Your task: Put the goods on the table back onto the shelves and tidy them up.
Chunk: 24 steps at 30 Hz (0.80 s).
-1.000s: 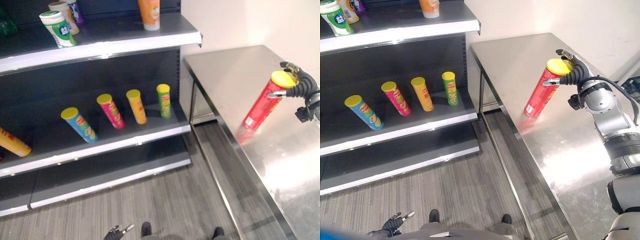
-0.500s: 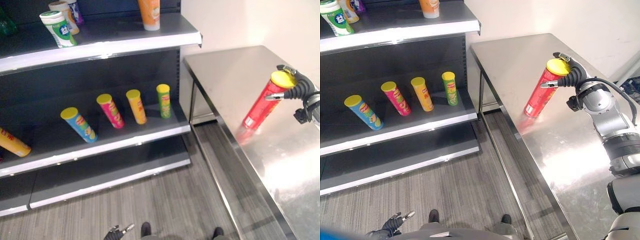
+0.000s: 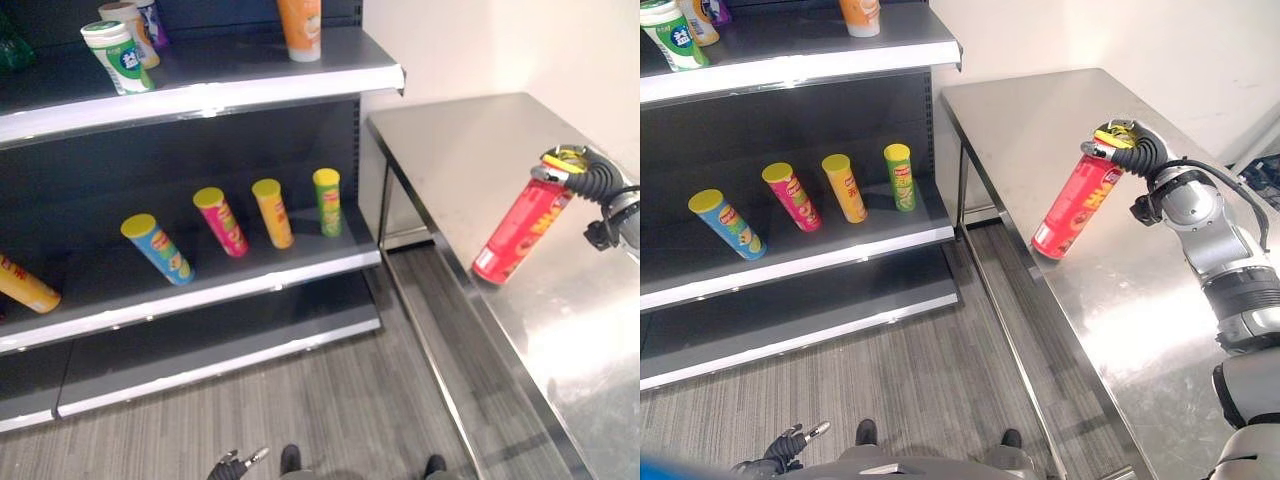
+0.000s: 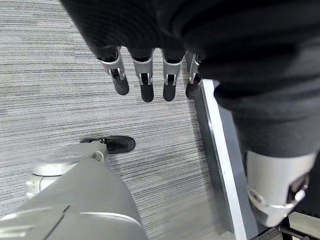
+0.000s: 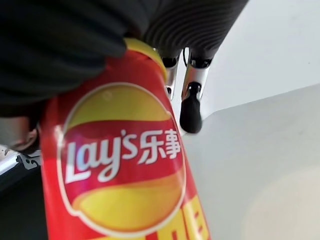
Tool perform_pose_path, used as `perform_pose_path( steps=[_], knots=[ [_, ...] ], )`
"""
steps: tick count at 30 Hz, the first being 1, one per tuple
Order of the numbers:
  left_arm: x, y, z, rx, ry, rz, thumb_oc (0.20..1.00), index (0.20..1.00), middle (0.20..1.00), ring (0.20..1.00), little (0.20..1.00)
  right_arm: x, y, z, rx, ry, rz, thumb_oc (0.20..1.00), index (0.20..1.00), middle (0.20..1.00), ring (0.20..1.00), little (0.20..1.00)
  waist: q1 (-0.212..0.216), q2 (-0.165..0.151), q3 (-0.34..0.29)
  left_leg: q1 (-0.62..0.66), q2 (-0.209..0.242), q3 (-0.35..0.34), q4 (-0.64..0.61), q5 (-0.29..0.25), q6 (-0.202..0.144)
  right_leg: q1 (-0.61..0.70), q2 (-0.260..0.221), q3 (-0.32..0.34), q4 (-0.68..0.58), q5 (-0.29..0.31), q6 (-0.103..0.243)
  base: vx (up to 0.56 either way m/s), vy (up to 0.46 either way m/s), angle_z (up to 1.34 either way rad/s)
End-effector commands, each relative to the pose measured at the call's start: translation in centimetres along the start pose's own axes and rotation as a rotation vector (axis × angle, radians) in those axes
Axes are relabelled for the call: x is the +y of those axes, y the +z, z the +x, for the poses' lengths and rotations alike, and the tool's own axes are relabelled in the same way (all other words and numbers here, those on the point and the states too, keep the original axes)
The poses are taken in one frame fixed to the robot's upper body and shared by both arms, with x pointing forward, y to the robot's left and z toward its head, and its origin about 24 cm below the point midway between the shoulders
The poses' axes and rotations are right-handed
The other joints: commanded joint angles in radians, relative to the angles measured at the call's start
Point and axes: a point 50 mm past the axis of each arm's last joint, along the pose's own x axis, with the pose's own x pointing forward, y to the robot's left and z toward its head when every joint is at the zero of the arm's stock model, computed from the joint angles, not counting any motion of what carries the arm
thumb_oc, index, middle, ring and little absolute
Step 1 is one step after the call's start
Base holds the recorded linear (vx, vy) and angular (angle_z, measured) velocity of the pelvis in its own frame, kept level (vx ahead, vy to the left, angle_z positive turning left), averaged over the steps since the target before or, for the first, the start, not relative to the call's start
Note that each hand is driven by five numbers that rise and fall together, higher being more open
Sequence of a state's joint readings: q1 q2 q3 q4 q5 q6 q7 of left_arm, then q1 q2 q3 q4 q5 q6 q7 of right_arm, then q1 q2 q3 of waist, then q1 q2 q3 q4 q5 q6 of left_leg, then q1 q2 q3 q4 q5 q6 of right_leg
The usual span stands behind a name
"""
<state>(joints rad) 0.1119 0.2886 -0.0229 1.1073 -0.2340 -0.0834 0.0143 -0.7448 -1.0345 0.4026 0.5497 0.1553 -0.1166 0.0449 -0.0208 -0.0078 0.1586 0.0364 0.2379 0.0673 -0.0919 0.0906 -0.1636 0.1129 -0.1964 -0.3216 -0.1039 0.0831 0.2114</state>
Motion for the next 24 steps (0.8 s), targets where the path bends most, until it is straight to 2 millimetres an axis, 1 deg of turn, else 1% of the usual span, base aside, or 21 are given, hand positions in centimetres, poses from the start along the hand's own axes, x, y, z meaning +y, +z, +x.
perform_pose_path(
  steps=[1, 5, 9, 13, 17, 19, 21, 22, 24],
  knots=[
    [3.1, 3.7, 0.6, -0.083, 0.069, 0.019, 1.000, 1.000, 1.000, 1.000, 1.000, -1.5, 2.3, 1.1, -0.080, -0.060, -0.015, 0.200, 0.200, 0.200, 0.200, 0.200, 0.011, -0.063, 0.021, 0.087, -0.011, 0.004, 0.008, -0.118, -0.032, -0.006, 0.076, 0.062, 0.049, -0.154, -0.072, 0.00, 0.000, 0.00],
    [3.1, 3.7, 0.6, -0.084, 0.069, 0.018, 1.000, 1.000, 1.000, 1.000, 1.000, -1.7, 2.2, 0.8, -0.086, -0.073, -0.017, 0.200, 0.200, 0.200, 0.200, 0.200, 0.008, -0.064, 0.021, 0.088, -0.011, 0.007, 0.008, -0.118, -0.032, -0.006, 0.075, 0.063, 0.049, -0.153, -0.072, 0.00, 0.000, 0.00],
    [3.2, 3.7, 0.6, -0.084, 0.072, 0.023, 1.000, 1.000, 1.000, 1.000, 1.000, -3.0, 3.0, 0.2, -0.132, -0.121, -0.030, 0.200, 0.200, 0.200, 0.200, 0.200, -0.001, -0.065, 0.021, 0.090, -0.010, 0.011, 0.008, -0.119, -0.033, -0.007, 0.075, 0.064, 0.049, -0.152, -0.070, 0.00, 0.000, 0.00],
    [3.1, 4.0, 0.6, -0.093, 0.072, 0.026, 1.000, 1.000, 1.000, 1.000, 1.000, -4.6, 5.0, -1.1, -0.247, -0.193, -0.046, 0.200, 0.200, 0.200, 0.200, 0.200, -0.016, -0.070, 0.016, 0.093, -0.009, 0.020, 0.010, -0.126, -0.032, -0.012, 0.073, 0.074, 0.050, -0.149, -0.067, 0.00, 0.000, 0.00],
    [3.3, 4.4, 0.6, -0.109, 0.080, 0.024, 1.000, 1.000, 1.000, 1.000, 1.000, -5.8, 7.8, -3.2, -0.407, -0.247, -0.114, 0.200, 0.200, 0.200, 0.200, 0.200, -0.038, -0.077, 0.009, 0.099, -0.011, 0.034, 0.014, -0.135, -0.027, -0.019, 0.071, 0.089, 0.049, -0.145, -0.060, -0.01, 0.037, -0.01],
    [3.3, 4.7, 0.6, -0.118, 0.085, 0.028, 1.000, 1.000, 1.000, 1.000, 1.000, -6.1, 8.9, -4.5, -0.475, -0.267, -0.150, 0.200, 0.200, 0.200, 0.200, 0.200, -0.044, -0.081, 0.002, 0.101, -0.013, 0.042, 0.014, -0.140, -0.025, -0.022, 0.068, 0.095, 0.048, -0.142, -0.056, -0.02, 0.053, -0.04],
    [3.0, 5.3, 0.7, -0.137, 0.082, 0.042, 1.000, 1.000, 1.000, 1.000, 1.000, -6.2, 10.8, -6.0, -0.577, -0.281, -0.202, 0.200, 0.200, 0.200, 0.200, 0.200, -0.057, -0.086, -0.006, 0.103, -0.016, 0.049, 0.013, -0.144, -0.021, -0.026, 0.062, 0.102, 0.051, -0.137, -0.051, -0.02, 0.068, -0.04],
    [3.0, 5.3, 0.7, -0.137, 0.082, 0.044, 1.000, 1.000, 1.000, 1.000, 1.000, -6.2, 10.7, -6.1, -0.575, -0.282, -0.202, 0.200, 0.200, 0.200, 0.200, 0.200, -0.055, -0.087, -0.006, 0.103, -0.016, 0.049, 0.014, -0.144, -0.021, -0.026, 0.062, 0.102, 0.051, -0.137, -0.051, -0.02, 0.065, -0.08],
    [3.0, 5.8, 0.8, -0.153, 0.087, 0.045, 1.000, 1.000, 1.000, 1.000, 1.000, -6.0, 11.7, -6.8, -0.627, -0.279, -0.233, 0.200, 0.200, 0.200, 0.200, 0.200, -0.062, -0.090, -0.012, 0.104, -0.021, 0.053, 0.014, -0.148, -0.017, -0.028, 0.057, 0.107, 0.052, -0.133, -0.048, -0.02, 0.046, -0.17]
  ],
)
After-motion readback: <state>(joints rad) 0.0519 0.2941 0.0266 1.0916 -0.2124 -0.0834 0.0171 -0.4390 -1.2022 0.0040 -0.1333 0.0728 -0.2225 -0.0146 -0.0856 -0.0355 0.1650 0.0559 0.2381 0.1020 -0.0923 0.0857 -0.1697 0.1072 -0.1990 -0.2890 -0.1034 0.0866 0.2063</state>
